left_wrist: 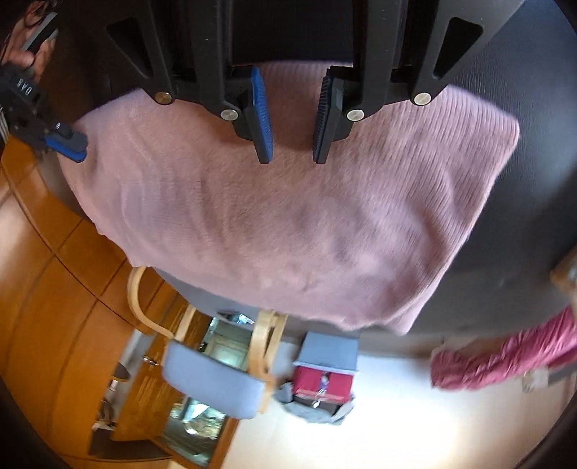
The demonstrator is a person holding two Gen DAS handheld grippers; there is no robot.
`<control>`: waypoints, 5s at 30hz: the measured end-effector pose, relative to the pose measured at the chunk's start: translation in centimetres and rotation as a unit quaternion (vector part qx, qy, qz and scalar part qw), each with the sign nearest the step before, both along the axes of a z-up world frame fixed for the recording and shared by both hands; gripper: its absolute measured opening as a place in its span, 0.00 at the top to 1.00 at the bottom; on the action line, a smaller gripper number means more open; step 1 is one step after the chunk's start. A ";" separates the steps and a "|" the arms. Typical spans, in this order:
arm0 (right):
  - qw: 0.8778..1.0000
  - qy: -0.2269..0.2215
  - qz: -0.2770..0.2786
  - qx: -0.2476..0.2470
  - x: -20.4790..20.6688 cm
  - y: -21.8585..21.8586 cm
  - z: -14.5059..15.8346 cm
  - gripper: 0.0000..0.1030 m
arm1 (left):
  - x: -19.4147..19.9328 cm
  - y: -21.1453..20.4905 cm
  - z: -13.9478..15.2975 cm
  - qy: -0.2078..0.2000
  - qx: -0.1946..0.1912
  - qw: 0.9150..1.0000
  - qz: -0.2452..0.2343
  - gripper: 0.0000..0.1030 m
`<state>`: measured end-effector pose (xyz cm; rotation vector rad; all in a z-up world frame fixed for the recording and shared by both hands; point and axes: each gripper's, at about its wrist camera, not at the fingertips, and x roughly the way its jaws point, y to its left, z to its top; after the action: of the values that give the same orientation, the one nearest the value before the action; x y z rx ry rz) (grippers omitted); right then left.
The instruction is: Fold clothes
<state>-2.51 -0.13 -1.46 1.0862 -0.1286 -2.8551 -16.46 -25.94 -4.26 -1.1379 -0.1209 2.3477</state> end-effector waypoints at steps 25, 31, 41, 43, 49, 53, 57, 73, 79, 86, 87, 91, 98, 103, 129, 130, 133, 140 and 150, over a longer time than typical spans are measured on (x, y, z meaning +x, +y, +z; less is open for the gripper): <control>0.999 0.021 -0.032 0.015 -4.7 0.8 3.1 0.67 | -5.3 -0.9 2.7 0.018 0.049 0.998 0.046 0.79; 0.997 -0.015 -0.047 0.064 -10.4 1.1 0.8 0.67 | -8.0 -1.6 -1.1 0.007 0.012 0.995 0.100 0.80; 0.986 0.010 -0.130 -0.104 -8.1 9.6 -0.1 0.37 | -8.1 -6.0 -2.9 -0.029 0.159 0.982 0.097 0.80; 0.983 0.018 -0.139 -0.119 -7.6 11.0 0.2 0.51 | -7.9 -6.0 -3.0 -0.029 0.160 0.982 0.096 0.80; 0.975 -0.026 -0.200 -0.096 -8.0 16.2 -1.2 0.89 | -8.8 -6.3 -2.9 -0.030 0.160 0.982 0.095 0.80; 0.952 -0.003 -0.254 -0.168 -6.4 19.5 -1.9 1.00 | -8.6 -6.0 -2.3 -0.029 0.148 0.984 0.099 0.80; 0.947 0.012 -0.264 -0.184 -5.6 19.9 -2.0 1.00 | -8.8 -5.0 -0.7 -0.011 0.122 0.986 0.109 0.78; 0.943 0.020 -0.251 -0.217 -5.8 21.0 -2.8 0.97 | -16.4 -4.0 -2.0 -0.023 0.086 0.986 0.143 0.90; 0.942 0.022 -0.250 -0.223 -5.6 21.1 -2.8 0.97 | -15.9 -5.8 -0.8 -0.032 0.106 0.983 0.149 0.88; 0.941 0.020 -0.251 -0.226 -5.5 21.0 -2.7 0.97 | -10.6 -6.2 2.4 0.016 0.138 0.979 0.146 0.79; 0.941 0.020 -0.251 -0.226 -5.4 21.0 -2.6 0.97 | -9.6 -5.1 2.6 0.018 0.135 0.983 0.125 0.79; 0.941 0.020 -0.251 -0.227 -5.3 20.9 -2.5 0.97 | -5.7 1.0 2.9 0.018 0.123 0.992 0.033 0.79; 0.940 0.022 -0.250 -0.233 -5.2 21.0 -2.5 0.97 | -1.0 10.2 3.8 0.077 0.060 0.993 -0.069 0.79; 0.939 0.023 -0.248 -0.236 -5.2 21.0 -2.6 0.97 | -2.6 13.2 1.2 0.062 -0.016 0.996 -0.059 0.78; 0.927 0.023 -0.245 -0.283 -3.5 22.0 -2.2 0.89 | 3.2 9.9 0.3 0.003 0.043 0.992 -0.120 0.78; 0.923 0.031 -0.253 -0.289 -2.3 22.1 -1.7 0.72 | 3.2 9.4 0.4 0.005 0.058 0.992 -0.115 0.78; 0.904 0.061 -0.284 -0.314 2.3 22.6 -0.7 0.29 | 4.1 8.1 1.5 0.035 0.103 0.987 -0.115 0.79; 0.872 0.006 -0.351 -0.342 10.1 23.5 -2.4 0.24 | 7.1 11.5 1.9 0.063 0.041 0.978 -0.196 0.79; 0.890 0.013 -0.253 -0.380 8.4 20.8 -4.0 0.24 | 5.1 11.9 -0.1 -0.034 0.064 0.976 -0.203 0.79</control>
<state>5.90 20.68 -5.45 0.9067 -1.5742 -2.7161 -11.36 -14.06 -4.33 -1.0657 -0.0562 1.9141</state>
